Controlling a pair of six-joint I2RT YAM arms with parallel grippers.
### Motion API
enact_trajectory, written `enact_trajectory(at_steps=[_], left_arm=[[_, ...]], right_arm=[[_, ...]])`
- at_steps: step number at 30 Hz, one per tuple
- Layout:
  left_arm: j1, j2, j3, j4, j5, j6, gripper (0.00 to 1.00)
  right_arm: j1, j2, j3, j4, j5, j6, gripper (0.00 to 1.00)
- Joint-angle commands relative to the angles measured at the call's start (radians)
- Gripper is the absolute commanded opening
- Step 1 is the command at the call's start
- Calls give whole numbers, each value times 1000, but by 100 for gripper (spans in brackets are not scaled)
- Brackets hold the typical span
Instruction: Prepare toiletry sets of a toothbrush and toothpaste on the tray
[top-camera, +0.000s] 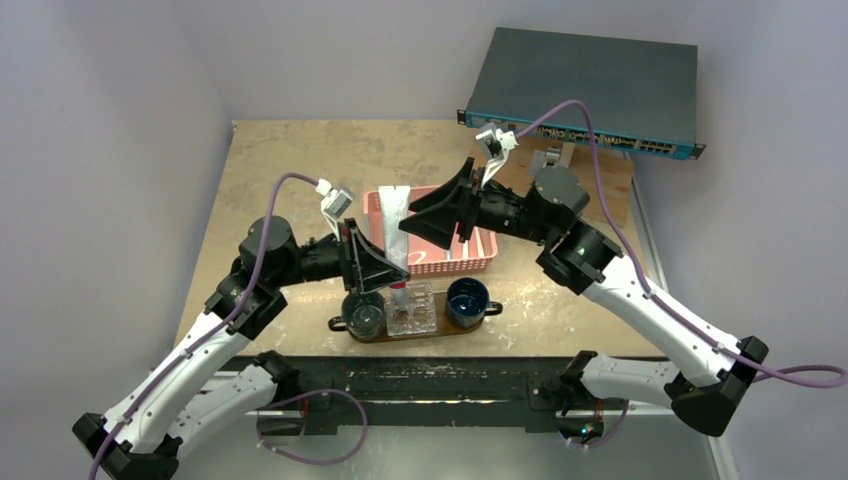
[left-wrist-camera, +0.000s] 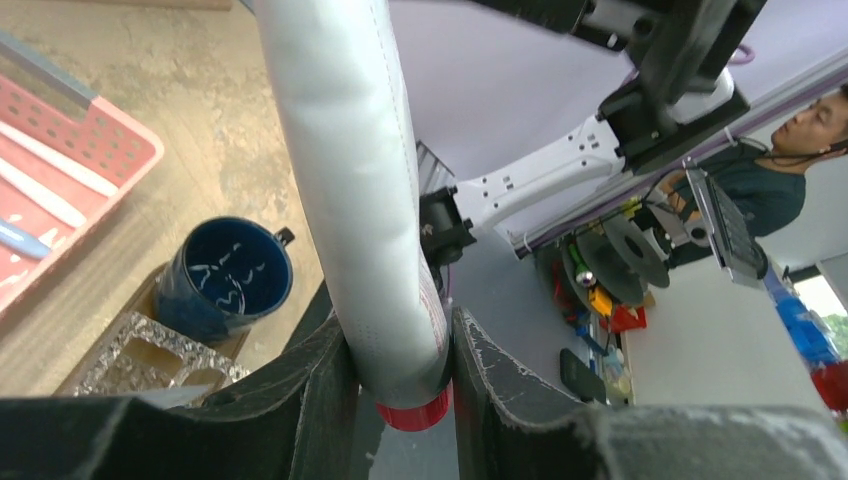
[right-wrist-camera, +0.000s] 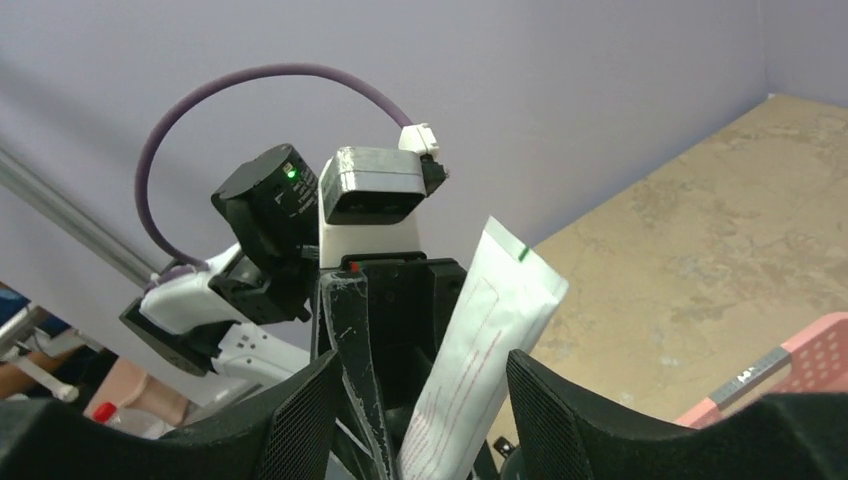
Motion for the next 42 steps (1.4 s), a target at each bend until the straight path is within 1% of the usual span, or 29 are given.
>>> enact_trajectory(at_steps=[1, 4, 9, 15, 20, 25, 29, 34, 42], left_arm=[[7, -14, 31, -86, 91, 102, 0], [7, -17, 54, -161, 127, 154, 0], [7, -30, 83, -270, 182, 233, 0], [7, -25, 112, -402, 249, 336, 0], [7, -20, 127, -494, 317, 408, 0], [7, -7, 151, -577, 400, 480, 0], [7, 6, 172, -636, 441, 529, 0], [7, -1, 166, -641, 454, 532, 0], [4, 3, 156, -645, 448, 532, 0]], right_arm=[[-12, 11, 118, -221, -52, -170, 64], [-19, 15, 172, -331, -32, -260, 65], [-28, 27, 256, -494, -24, -363, 66], [-30, 48, 325, -606, -65, -424, 66], [-30, 70, 368, -663, -152, -449, 66], [-30, 120, 396, -729, -317, -480, 66], [-26, 150, 386, -756, -412, -491, 65], [-11, 158, 358, -759, -435, -494, 65], [30, 194, 349, -750, -489, -492, 62]])
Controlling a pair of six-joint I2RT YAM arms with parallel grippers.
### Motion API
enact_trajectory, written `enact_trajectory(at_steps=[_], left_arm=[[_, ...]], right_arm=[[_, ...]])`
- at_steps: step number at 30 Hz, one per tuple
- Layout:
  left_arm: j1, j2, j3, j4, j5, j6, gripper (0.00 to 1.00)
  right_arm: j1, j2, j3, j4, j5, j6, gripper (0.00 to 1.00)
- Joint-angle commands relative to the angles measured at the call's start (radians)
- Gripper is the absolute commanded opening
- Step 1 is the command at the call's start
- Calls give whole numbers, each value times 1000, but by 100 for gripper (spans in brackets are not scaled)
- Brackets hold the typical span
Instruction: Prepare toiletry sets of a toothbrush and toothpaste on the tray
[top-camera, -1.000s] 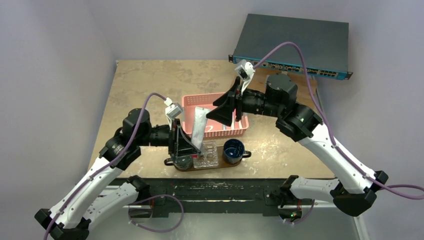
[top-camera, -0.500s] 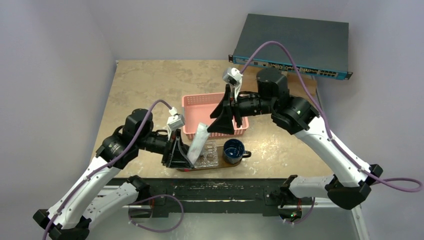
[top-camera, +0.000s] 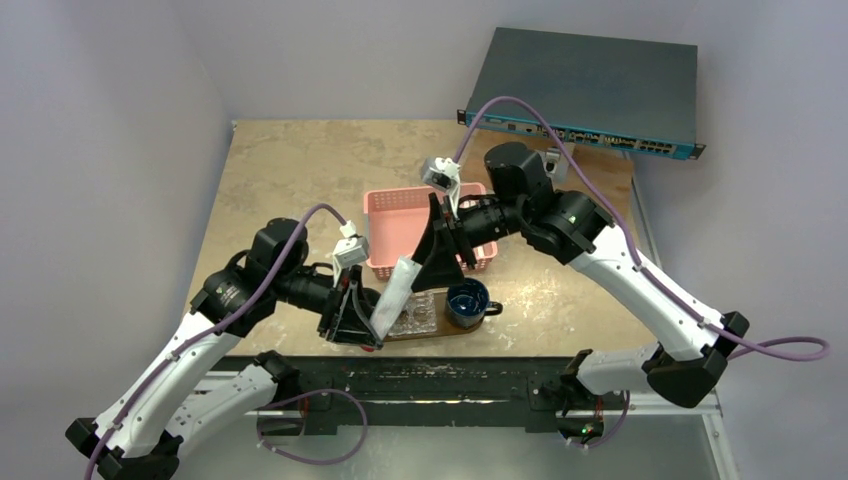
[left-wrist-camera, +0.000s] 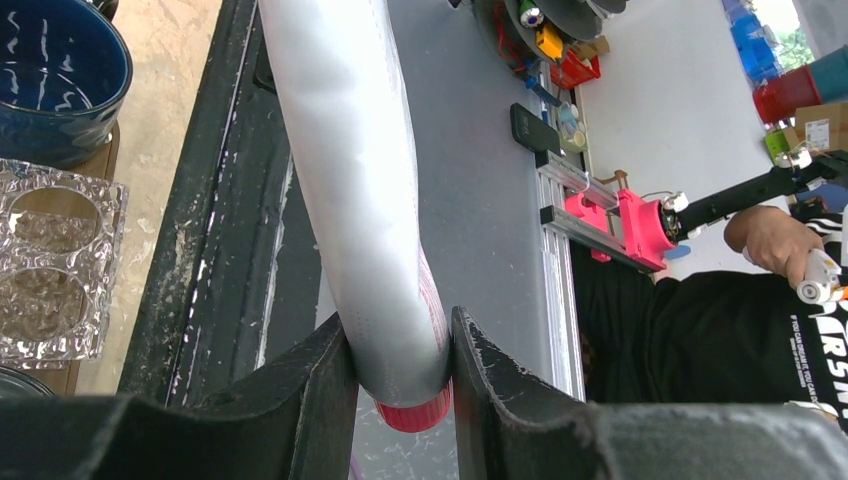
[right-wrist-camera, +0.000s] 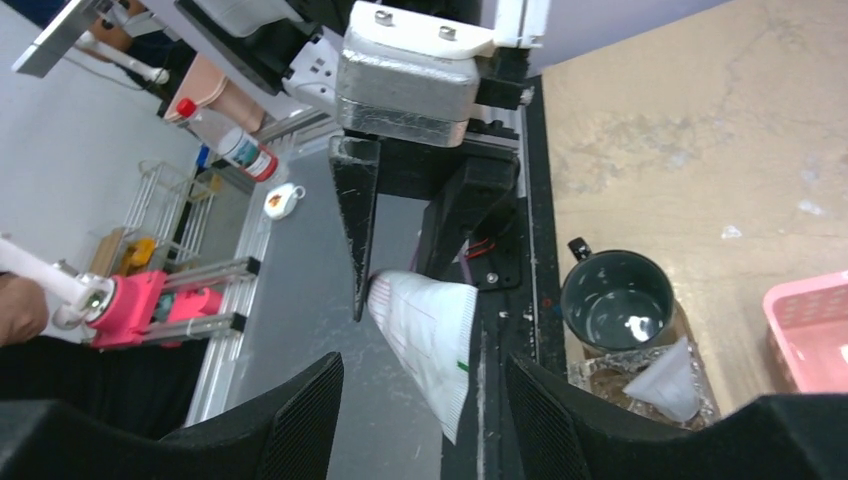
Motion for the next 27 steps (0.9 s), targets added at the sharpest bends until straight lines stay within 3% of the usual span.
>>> enact_trajectory(at_steps=[1, 9, 27], left_arm=[[0, -4, 31, 21, 39, 26, 0], [-6, -2, 22, 25, 34, 26, 0], [-17, -2, 15, 22, 30, 25, 0]], right_arm=[[24, 16, -9, 6, -64, -14, 61], [38, 30, -24, 20, -79, -6, 47], [44, 54, -2, 53, -103, 21, 33]])
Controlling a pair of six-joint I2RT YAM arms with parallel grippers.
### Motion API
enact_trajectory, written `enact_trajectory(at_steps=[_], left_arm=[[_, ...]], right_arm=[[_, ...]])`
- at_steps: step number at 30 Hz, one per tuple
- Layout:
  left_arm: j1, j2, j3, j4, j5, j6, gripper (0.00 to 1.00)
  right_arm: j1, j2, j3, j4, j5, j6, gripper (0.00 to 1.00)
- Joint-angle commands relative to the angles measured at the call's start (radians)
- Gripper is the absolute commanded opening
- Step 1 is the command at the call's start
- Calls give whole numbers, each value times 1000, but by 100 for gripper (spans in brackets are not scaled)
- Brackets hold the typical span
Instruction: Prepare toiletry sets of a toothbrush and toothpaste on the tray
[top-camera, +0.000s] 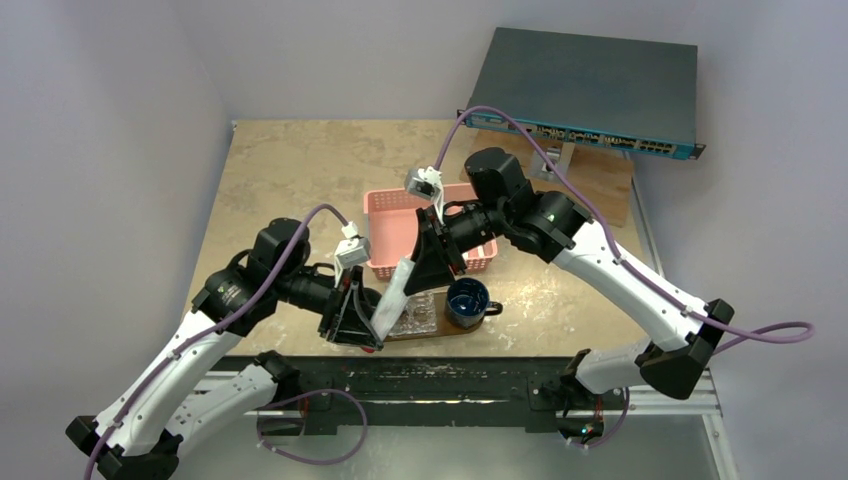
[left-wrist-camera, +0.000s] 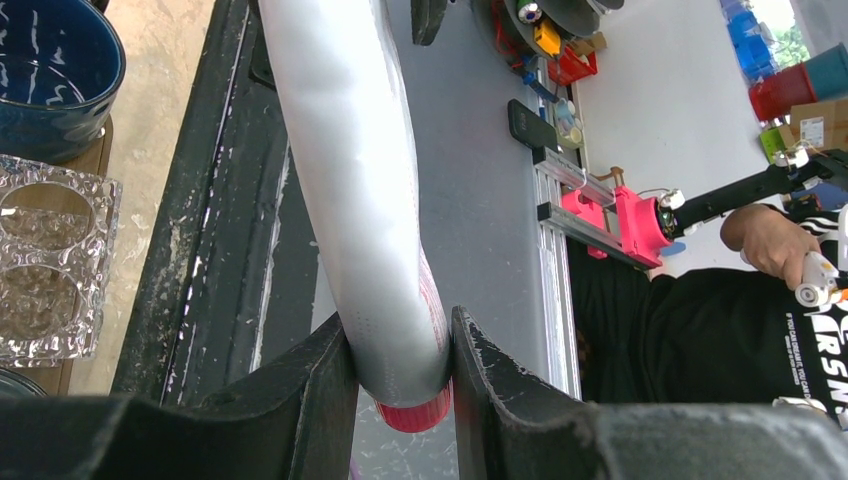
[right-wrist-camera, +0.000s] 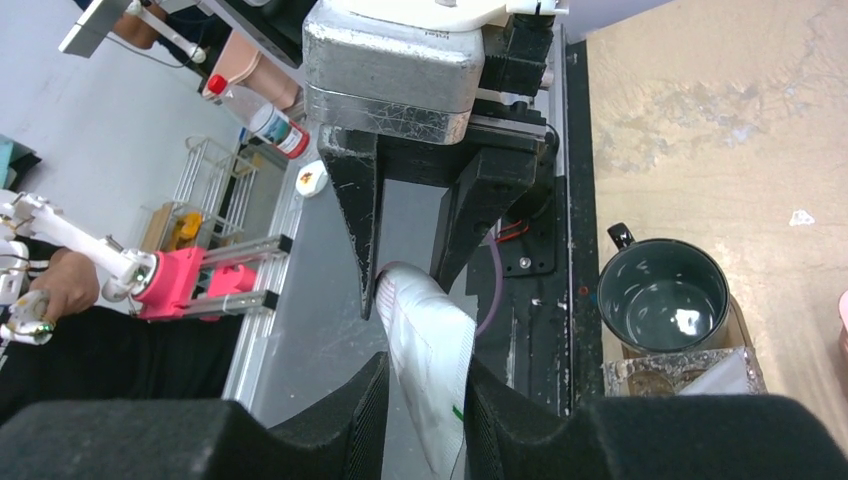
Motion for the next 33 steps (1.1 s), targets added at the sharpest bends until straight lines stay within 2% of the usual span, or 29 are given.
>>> enact_trajectory(at_steps=[1, 12, 14, 16, 17, 20, 27, 29, 33], left_arm=[[-7, -9, 15, 31, 29, 23, 0], [-15, -3, 11, 31, 26, 27, 0], [-16, -3, 10, 31, 23, 27, 0], [-16, -4, 10, 31, 21, 29, 0], [-16, -4, 10, 30, 18, 29, 0], [-16, -3, 11, 29, 8, 31, 1], [-16, 2, 20, 30, -44, 33, 55], [-16, 0, 25, 30, -66, 35, 63], [-16, -3, 38, 37, -117, 25, 68]], right_arm=[[7, 0, 20, 41, -34, 13, 33], [10, 1, 13, 66, -37, 30, 27], [10, -2, 10, 71, -43, 32, 21], [11, -2, 5, 72, -47, 31, 4], [11, -3, 5, 69, -47, 26, 0], [18, -16, -10, 75, -47, 20, 0], [25, -43, -31, 77, -3, 29, 0], [26, -49, -33, 69, 18, 29, 0], [32, -62, -24, 31, 76, 27, 0]])
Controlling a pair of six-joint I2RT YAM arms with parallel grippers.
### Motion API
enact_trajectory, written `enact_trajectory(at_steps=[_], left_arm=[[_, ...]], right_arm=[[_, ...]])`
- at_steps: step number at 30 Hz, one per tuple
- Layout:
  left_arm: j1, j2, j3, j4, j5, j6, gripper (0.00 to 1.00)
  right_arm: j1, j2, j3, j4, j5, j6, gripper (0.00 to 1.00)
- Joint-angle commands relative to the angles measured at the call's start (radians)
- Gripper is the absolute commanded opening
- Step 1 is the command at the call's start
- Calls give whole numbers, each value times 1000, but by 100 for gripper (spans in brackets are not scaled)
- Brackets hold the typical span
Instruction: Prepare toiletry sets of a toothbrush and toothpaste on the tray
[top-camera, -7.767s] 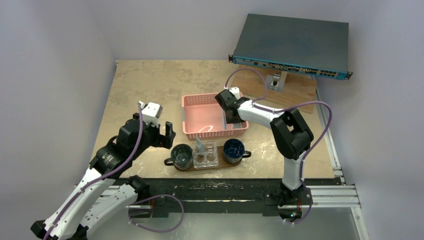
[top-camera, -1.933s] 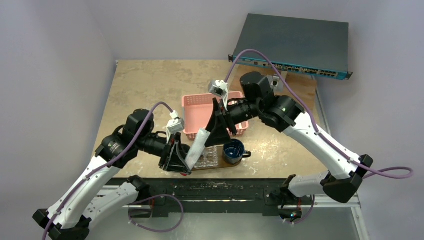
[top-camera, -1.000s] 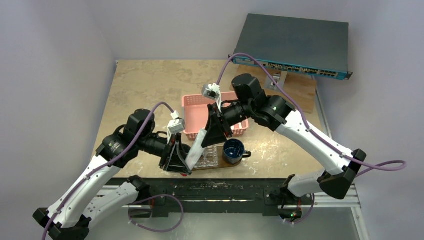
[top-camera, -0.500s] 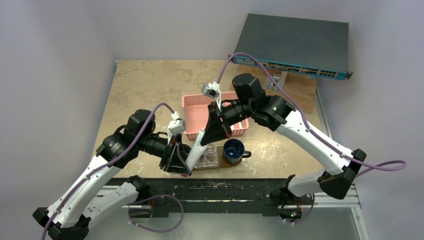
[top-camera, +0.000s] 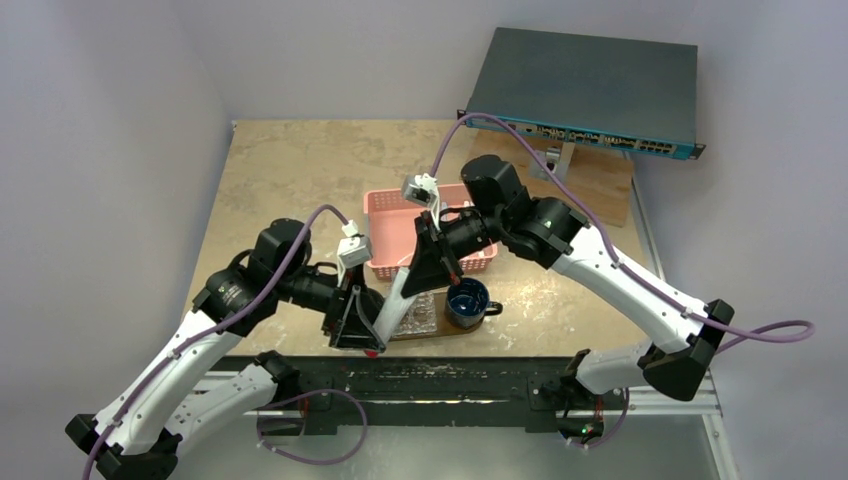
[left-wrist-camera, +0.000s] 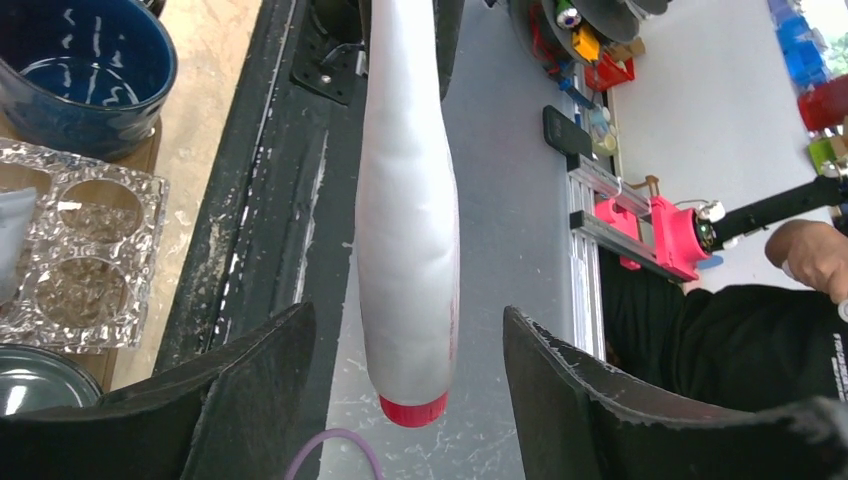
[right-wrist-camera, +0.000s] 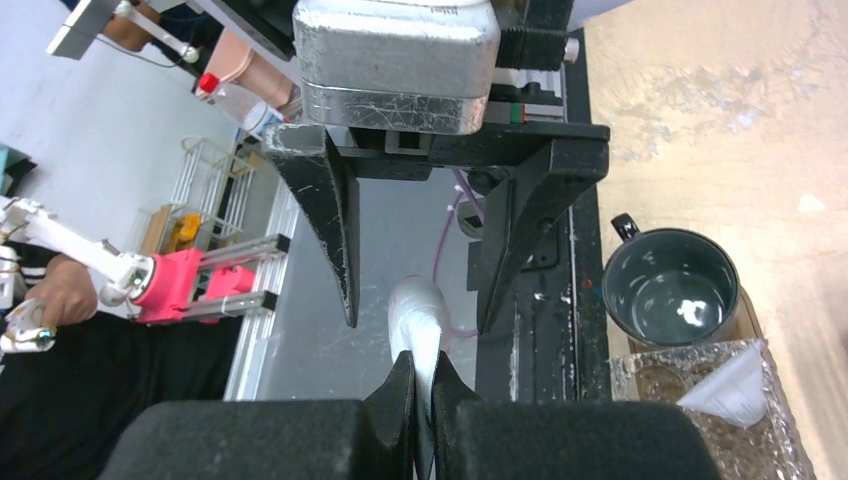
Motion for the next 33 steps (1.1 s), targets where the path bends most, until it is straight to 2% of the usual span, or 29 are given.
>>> enact_trajectory(at_steps=[1, 6, 12, 16, 21, 25, 29, 33], left_arm=[[-4, -6, 41, 39, -73, 1, 69], [-3, -27, 54, 47, -249, -21, 71], [-4, -63, 66, 50, -432, -36, 75], [-4, -83, 64, 51, -511, -42, 83], [-3, -120, 46, 57, -614, -51, 85], [-3, -160, 8, 83, -684, -69, 99], [-2, -198, -23, 98, -745, -83, 100], [-3, -231, -49, 98, -821, -75, 100]], right_arm=[[8, -55, 17, -27, 71, -15, 0], [29, -68, 45, -114, 173, -32, 0], [89, -75, 80, -227, 379, -37, 0], [127, -73, 112, -288, 553, -16, 0], [182, -51, 161, -381, 760, 5, 0], [208, -30, 164, -393, 896, 31, 0], [225, 16, 170, -421, 1036, 51, 0], [228, 49, 169, -400, 1108, 68, 0]])
